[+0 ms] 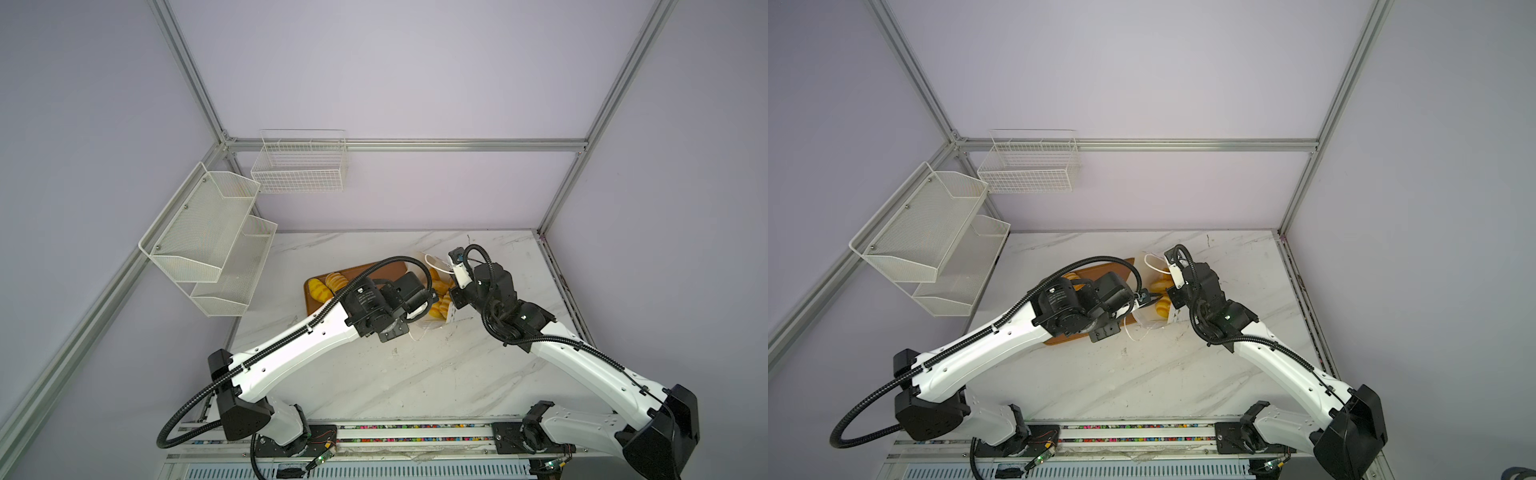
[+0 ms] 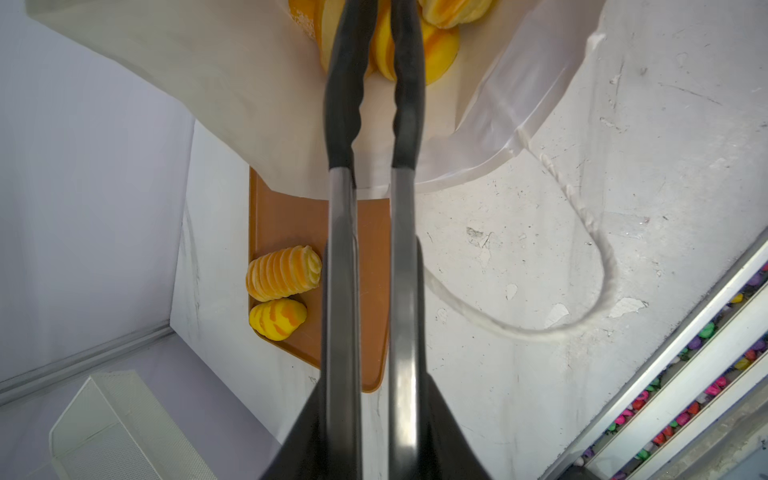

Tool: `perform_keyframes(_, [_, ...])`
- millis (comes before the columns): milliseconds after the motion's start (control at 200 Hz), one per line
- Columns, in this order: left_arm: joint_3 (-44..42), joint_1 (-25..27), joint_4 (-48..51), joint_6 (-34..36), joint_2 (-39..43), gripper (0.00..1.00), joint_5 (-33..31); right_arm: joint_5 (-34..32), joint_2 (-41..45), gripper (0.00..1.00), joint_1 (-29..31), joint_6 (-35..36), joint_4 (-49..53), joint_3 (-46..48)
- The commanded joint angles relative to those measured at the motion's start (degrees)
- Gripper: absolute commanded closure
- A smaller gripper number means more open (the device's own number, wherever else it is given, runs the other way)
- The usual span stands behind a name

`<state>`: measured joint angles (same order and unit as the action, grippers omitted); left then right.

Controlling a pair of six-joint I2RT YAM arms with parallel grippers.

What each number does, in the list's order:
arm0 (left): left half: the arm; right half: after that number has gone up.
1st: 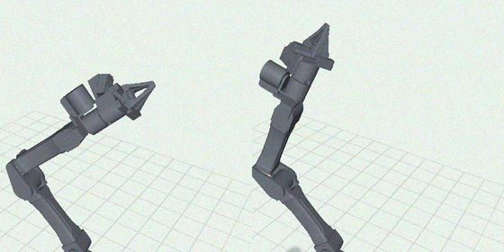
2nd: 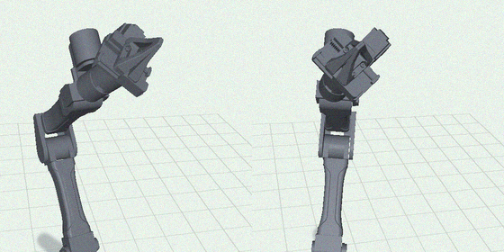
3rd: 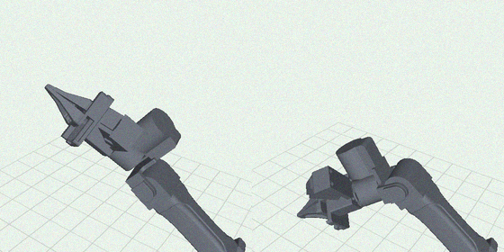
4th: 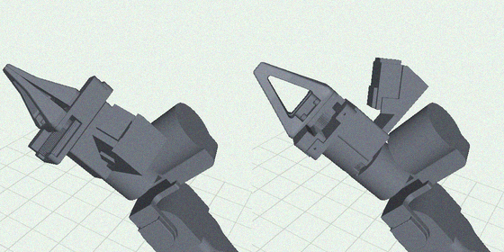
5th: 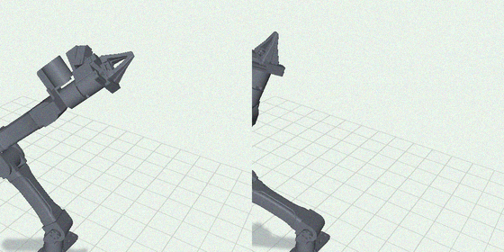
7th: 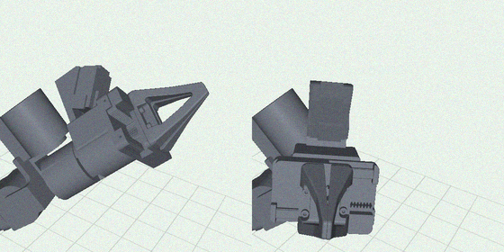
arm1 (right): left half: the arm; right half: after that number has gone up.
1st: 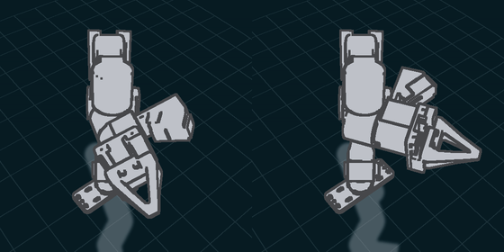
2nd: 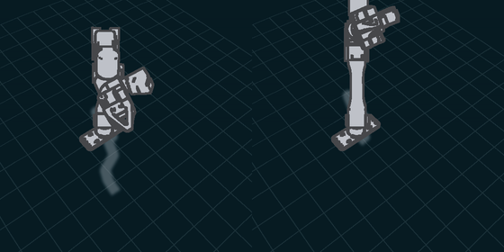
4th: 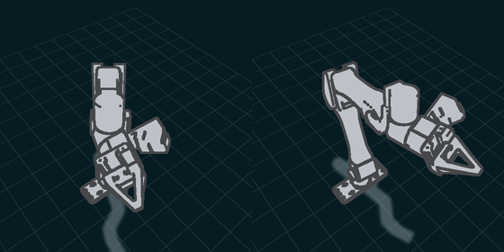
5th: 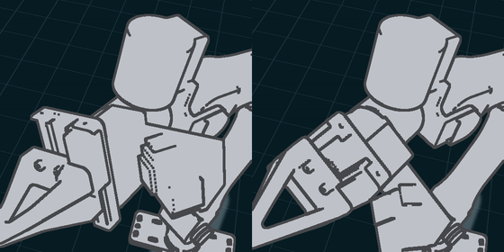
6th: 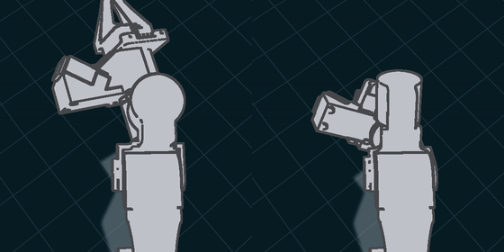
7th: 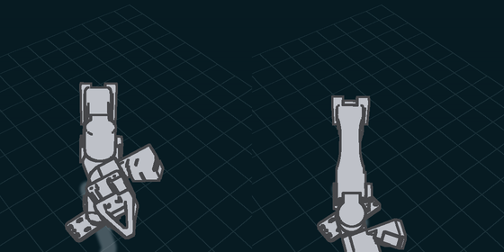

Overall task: Take the fake bread out of the paper bag
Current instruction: 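Move the left gripper's tongs back toward the bag mouth, then insert the left gripper's tongs into the bag and pinch the ring-shaped bread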

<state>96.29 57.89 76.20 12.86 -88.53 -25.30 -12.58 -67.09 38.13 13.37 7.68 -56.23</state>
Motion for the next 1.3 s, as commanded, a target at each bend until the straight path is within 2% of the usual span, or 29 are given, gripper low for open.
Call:
perform_keyframes(0, [8.4, -0.1, 0.0, 0.8, -2.9, 0.66, -2.9, 0.3, 1.2, 1.00, -0.3, 1.0, -0.7, 1.2])
perform_keyframes(175, [16.2, -1.1, 4.7, -0.8, -10.6, 0.65, -5.1, 1.1, 1.8, 1.00, -0.3, 0.9, -1.2, 1.6])
perform_keyframes(475, [20.0, -2.3, 5.5, -2.4, -14.1, 0.63, -9.0, 0.9, 2.4, 1.00, -0.3, -0.2, -1.4, 0.8])
perform_keyframes(665, [20.1, -2.4, 5.6, -2.4, -13.4, 0.62, -8.3, 0.1, 2.4, 1.00, -0.3, -1.3, -1.0, 0.1])
perform_keyframes(860, [20.0, -2.4, 5.4, -2.8, -16.6, 0.58, -7.2, 2.4, 2.8, 1.00, -0.3, -4.2, -2.1, -0.2])
perform_keyframes(995, [19.3, -3.0, 4.6, -1.8, -18.4, 0.56, -8.9, 3.7, 1.8, 1.00, -0.3, -3.7, -1.2, -2.0])
perform_keyframes(1295, [16.6, -4.2, 1.6, -2.7, -21.1, 0.55, -11.2, 5.6, 2.7, 1.00, -0.3, -4.0, -3.7, 0.3])
